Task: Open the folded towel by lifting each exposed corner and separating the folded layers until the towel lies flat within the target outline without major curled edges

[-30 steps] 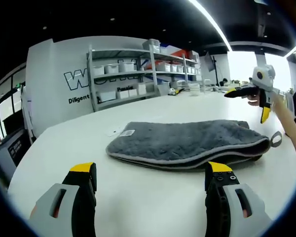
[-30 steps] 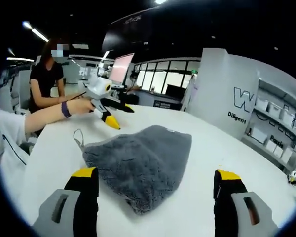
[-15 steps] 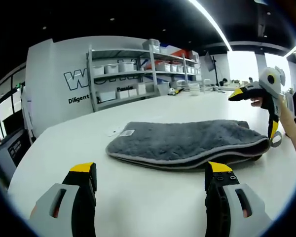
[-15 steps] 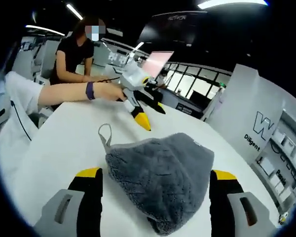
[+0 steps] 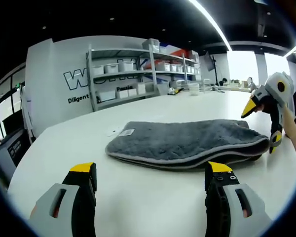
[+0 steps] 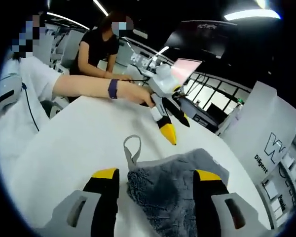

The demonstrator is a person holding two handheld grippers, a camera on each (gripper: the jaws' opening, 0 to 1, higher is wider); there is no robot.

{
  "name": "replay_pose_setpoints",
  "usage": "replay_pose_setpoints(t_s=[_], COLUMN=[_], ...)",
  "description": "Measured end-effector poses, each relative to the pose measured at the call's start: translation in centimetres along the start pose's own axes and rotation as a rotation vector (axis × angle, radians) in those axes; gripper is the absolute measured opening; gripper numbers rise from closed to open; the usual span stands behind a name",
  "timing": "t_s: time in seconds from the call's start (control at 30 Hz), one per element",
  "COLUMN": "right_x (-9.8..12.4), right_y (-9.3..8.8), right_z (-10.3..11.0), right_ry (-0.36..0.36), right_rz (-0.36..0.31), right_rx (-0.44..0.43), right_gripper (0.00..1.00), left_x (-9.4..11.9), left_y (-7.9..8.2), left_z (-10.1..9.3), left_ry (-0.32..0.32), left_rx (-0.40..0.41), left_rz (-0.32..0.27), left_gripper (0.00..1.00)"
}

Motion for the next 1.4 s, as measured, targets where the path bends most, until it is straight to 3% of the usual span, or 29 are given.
replay_pose_setpoints(t_s=[0.27,0.37,0.8,1.1,1.4], right_x=[-0.6,-0.6,-0.8,-0.5,0.0], right_y=[-0.6,-0.4,-0.4,-0.1,0.2], right_z=[0.7,1.0,1.5,1.1,-0.2], right_ry=[0.031,0.038,0.060,0.044,-0.016], right_rz=[0.029,0.020,0.004,-0.019,-0.043], right_rx=[0.024,0.030,0.086,0.091,0.072], right_gripper=[0.46,0.36,0.17,0.08,0.05], left_x=[0.0,0.1,0.1,0.0,0.0], left_y=[0.0,0.0,0.0,-0.1,-0.1], left_z=[0.0,0.0,0.0,0.0,-0.1], left_ry=[0.000,0.000,-0.001,0.001,0.000], left_rx=[0.000,0.000,0.000,0.000,-0.002], left_rz=[-0.002,-0.002,-0.002,0.002,0.005], left_gripper=[0.90,0.90,0.90,0.90,0.90])
Point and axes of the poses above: the point that each gripper's makers call its tool centre point, and the gripper's own axes: x roughly backward along the fingers, z roughly to its left, y roughly out of its top, the point moved 1 cm from there along x, roughly backward along the fingers, and after that the axes turned 8 degrees about z, right-handed, at the moved point
